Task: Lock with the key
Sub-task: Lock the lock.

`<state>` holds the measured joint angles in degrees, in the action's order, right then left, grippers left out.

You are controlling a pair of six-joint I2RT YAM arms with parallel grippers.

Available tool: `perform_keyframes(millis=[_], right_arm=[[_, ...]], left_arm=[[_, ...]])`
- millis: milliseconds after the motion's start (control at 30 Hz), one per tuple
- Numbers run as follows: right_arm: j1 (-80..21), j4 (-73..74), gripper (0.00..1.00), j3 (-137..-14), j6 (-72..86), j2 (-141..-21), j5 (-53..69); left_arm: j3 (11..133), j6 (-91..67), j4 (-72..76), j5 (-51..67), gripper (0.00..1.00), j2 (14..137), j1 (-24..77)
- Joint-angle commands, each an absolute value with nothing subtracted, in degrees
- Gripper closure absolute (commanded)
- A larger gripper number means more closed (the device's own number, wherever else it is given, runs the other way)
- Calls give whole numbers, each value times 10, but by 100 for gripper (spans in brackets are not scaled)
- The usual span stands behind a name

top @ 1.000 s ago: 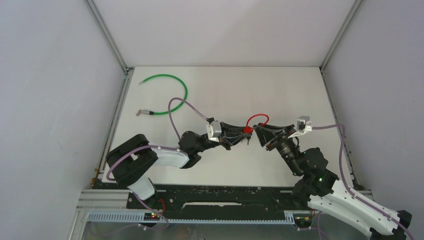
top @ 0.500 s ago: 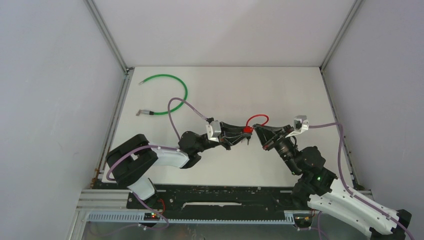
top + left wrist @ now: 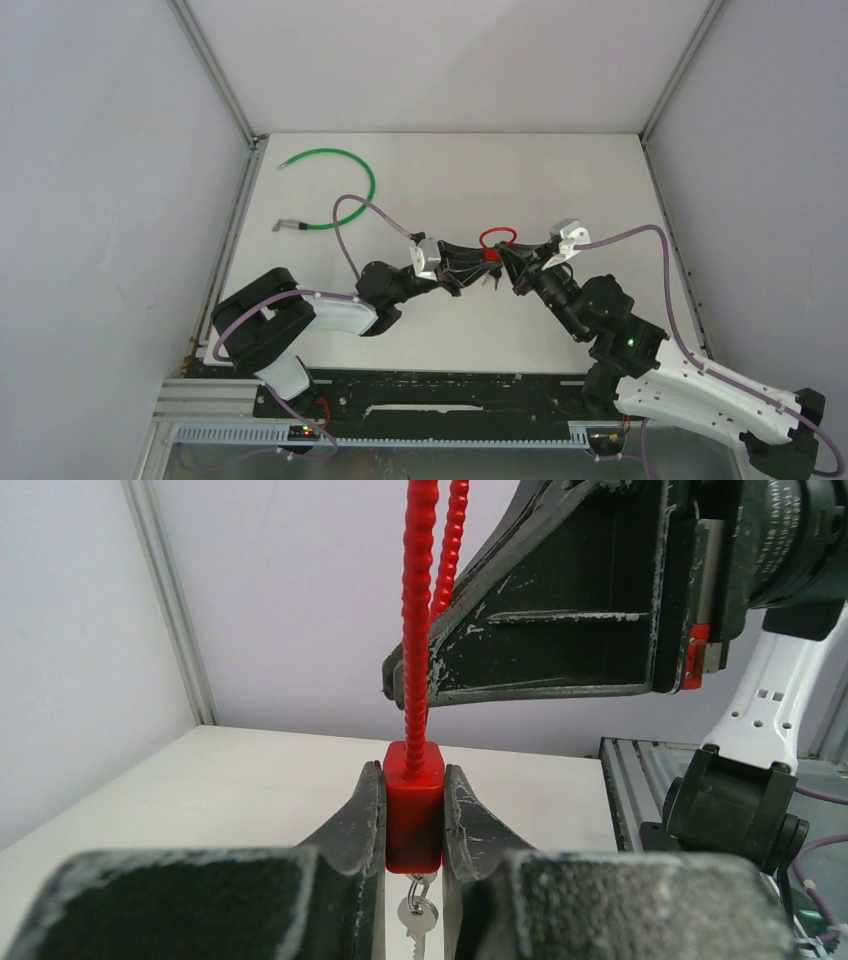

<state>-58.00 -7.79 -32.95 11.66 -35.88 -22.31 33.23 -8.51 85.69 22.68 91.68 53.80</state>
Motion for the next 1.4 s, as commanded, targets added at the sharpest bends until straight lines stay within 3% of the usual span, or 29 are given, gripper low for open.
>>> perform_keyframes(millis=[0,400,700,1367], right_arm=[[-648,-16,100,-369,26,-399,-256],[-659,7,100,-318,86,-395,-324],[-604,-56,100,-234,171,-375,-243],[-626,-133,100,-116,247,-431,-209]], left_arm=[[368,-76,911,233,100,904,545],[353,-71,912,211,100,890,545],[350,-66,912,205,100,888,546],[344,-59,914,181,100,884,548]])
